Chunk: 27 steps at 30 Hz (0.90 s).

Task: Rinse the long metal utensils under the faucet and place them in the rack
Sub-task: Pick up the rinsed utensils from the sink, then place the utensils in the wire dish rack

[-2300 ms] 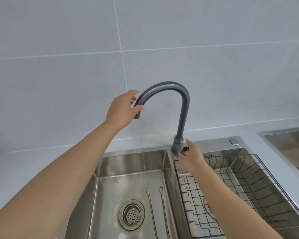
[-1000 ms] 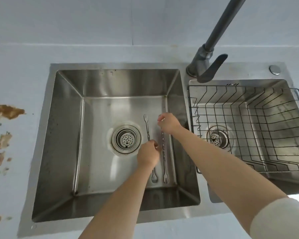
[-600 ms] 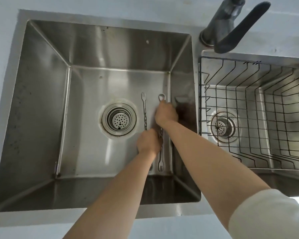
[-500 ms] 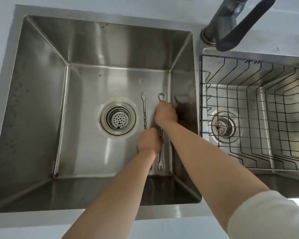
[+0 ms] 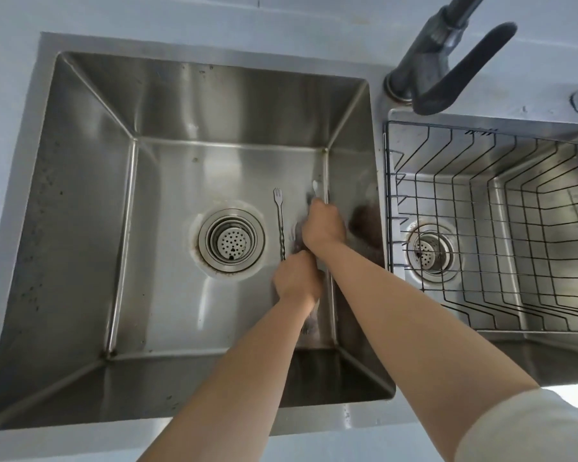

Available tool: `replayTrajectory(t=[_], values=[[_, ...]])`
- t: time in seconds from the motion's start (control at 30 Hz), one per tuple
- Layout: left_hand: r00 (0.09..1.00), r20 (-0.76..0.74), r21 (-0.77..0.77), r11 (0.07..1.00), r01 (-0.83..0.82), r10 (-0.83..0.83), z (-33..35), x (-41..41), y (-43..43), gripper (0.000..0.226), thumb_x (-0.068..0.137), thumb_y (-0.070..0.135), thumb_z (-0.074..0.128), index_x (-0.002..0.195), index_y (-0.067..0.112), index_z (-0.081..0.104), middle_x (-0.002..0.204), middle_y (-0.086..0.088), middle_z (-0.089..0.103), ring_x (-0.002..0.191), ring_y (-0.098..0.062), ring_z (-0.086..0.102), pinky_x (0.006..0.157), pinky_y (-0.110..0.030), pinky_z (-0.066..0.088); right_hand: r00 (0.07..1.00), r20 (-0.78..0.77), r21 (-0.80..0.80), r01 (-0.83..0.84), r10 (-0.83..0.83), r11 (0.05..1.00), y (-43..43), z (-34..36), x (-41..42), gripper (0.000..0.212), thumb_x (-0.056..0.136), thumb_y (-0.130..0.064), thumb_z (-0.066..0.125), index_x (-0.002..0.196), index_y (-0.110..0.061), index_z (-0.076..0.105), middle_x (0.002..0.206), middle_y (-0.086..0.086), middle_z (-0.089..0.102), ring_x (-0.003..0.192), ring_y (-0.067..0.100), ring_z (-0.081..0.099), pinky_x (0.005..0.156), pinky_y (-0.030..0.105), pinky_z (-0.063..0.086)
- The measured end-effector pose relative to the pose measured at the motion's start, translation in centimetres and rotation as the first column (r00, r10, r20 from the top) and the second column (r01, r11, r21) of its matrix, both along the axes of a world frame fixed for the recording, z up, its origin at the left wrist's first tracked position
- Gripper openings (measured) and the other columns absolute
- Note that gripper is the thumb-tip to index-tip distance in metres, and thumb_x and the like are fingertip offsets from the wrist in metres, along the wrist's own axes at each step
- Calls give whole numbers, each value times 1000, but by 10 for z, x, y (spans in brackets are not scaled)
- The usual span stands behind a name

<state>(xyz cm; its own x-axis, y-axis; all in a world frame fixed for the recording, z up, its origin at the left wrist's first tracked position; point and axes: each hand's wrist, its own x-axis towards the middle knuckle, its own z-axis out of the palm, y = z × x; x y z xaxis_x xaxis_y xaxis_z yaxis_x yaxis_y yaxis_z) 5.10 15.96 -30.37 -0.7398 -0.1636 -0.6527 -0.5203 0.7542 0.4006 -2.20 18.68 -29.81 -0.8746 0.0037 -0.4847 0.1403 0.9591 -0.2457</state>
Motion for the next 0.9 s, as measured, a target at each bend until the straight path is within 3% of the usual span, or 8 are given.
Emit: replayTrajectory(t=[0.13,0.33,0.47,0.57,0.67,0.83,0.9], values=[[993,-91,-71,996,62,-68,22,-10,-14,23,91,15,45,110,5,56,108,-16,68,101,-35,63,79,-38,51,999,-38,-75,26,-29,997,-6,31,-9,35,90,6,37,124,-2,45,114,21,57,100,35,59,71,36,45],[947,-235,-177,968,179,-218,78,-27,-52,23,91,14,41,111,5,50,109,-20,65,104,-39,60,81,-41,48,992,-105,-156,51,-68,986,-14,95,-23,28,86,6,39,103,5,61,113,20,56,95,34,56,70,30,40],[879,-327,-296,921,255,-348,120,-40,-76,20,91,7,40,107,5,53,110,-16,64,102,-36,60,81,-40,49,982,-190,-165,-29,-3,986,-7,139,-32,15,86,0,43,83,-2,58,97,17,53,83,30,52,66,28,37],[804,-363,-388,861,329,-471,152,-51,-84,26,90,2,39,111,5,55,115,-15,61,107,-36,58,83,-42,48,963,-268,-155,-70,26,985,7,169,-31,20,88,-7,44,99,1,59,105,17,54,92,33,55,73,33,44],[713,-393,-471,794,385,-580,181,-59,-78,26,89,-1,39,110,5,52,115,-13,59,107,-35,57,80,-41,48,942,-326,-50,-104,82,993,27,192,-26,26,91,-6,40,112,-3,54,112,15,54,99,34,56,72,34,43],[603,-413,-542,716,439,-683,207,-61,-37,29,84,-7,43,110,4,51,112,-13,58,107,-32,55,72,-37,43,890,-361,249,-196,278,949,83,209,-15,24,90,0,42,111,-7,52,100,11,57,87,31,57,64,32,37],[573,-418,-541,699,467,-705,210,-59,-12,31,85,-9,42,112,4,51,112,-13,58,107,-31,54,70,-36,40,877,-355,298,-222,324,928,111,211,-10,28,87,4,46,112,-7,53,108,10,58,94,29,59,64,31,36]])
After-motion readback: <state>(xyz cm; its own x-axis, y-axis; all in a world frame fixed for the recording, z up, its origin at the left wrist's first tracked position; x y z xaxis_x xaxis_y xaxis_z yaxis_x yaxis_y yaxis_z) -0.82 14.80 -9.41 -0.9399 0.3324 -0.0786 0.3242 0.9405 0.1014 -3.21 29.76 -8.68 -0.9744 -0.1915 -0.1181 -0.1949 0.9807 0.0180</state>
